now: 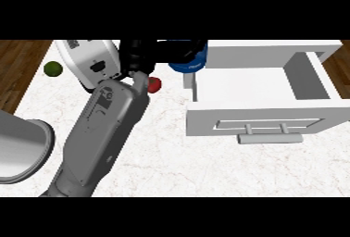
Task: Pick up the can, place it into the drawer and close the drawer
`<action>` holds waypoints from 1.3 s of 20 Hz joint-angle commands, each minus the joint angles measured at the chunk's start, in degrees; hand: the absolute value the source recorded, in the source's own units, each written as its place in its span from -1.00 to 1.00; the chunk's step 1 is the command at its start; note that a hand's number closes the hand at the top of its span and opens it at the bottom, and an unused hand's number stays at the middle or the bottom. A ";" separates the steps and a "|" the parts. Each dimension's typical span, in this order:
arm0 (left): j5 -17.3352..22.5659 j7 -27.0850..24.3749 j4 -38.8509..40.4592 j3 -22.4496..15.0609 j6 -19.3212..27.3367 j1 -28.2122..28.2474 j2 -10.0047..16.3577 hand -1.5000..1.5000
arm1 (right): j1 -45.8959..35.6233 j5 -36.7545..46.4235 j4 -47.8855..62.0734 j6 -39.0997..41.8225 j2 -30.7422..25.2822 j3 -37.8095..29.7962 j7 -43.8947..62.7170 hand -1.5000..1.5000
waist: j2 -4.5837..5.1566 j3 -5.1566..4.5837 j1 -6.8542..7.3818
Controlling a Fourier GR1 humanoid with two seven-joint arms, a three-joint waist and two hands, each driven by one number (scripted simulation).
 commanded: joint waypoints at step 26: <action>23.56 -13.29 35.92 -12.84 8.21 -26.91 -0.06 1.00 | -1.04 -0.53 -1.24 -0.30 -0.85 0.49 0.95 -1.00 | 0.58 0.06 -2.42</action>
